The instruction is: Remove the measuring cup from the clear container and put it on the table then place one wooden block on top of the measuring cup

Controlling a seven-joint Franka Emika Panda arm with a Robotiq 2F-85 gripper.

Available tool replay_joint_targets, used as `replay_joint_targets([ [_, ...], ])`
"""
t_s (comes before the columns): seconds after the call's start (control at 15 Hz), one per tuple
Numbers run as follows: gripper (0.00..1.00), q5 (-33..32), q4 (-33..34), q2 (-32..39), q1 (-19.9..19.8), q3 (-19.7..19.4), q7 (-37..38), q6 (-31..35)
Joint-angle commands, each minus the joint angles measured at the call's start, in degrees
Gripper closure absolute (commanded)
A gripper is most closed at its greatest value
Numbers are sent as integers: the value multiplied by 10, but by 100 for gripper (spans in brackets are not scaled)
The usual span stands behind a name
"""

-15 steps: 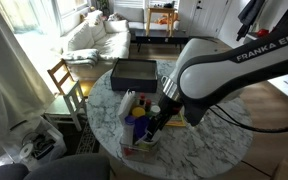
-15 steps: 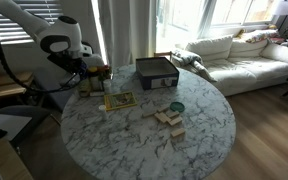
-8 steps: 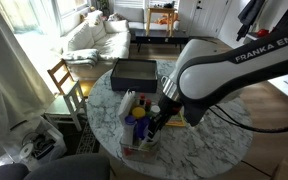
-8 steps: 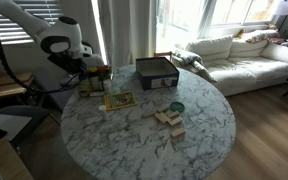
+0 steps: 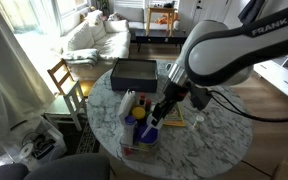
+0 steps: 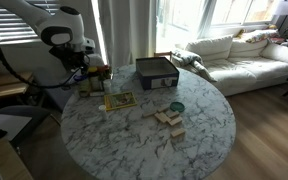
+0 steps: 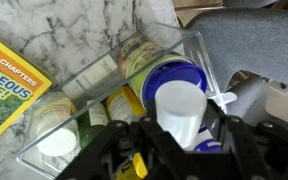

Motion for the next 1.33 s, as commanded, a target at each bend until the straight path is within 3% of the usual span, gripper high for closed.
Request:
replay_joint_targets([
  [0.0,75,-72,11,-54,-16,-20,1,-154],
  [0.33,75,-187,58,-63,-10,-37,7,-347],
  [0.6,75,-282,60,-33,15,-18,34,-371],
  [0.67,75,-236,55,-57,3,-28,9,-365],
  [0.73,50,-241,55,-51,8,-25,13,-364],
  [1.0,50,-241,57,-53,6,-28,12,-364],
  [1.07,75,-251,69,-43,10,-24,13,-385],
  [1.27,75,-259,89,33,25,-8,-33,-394],
])
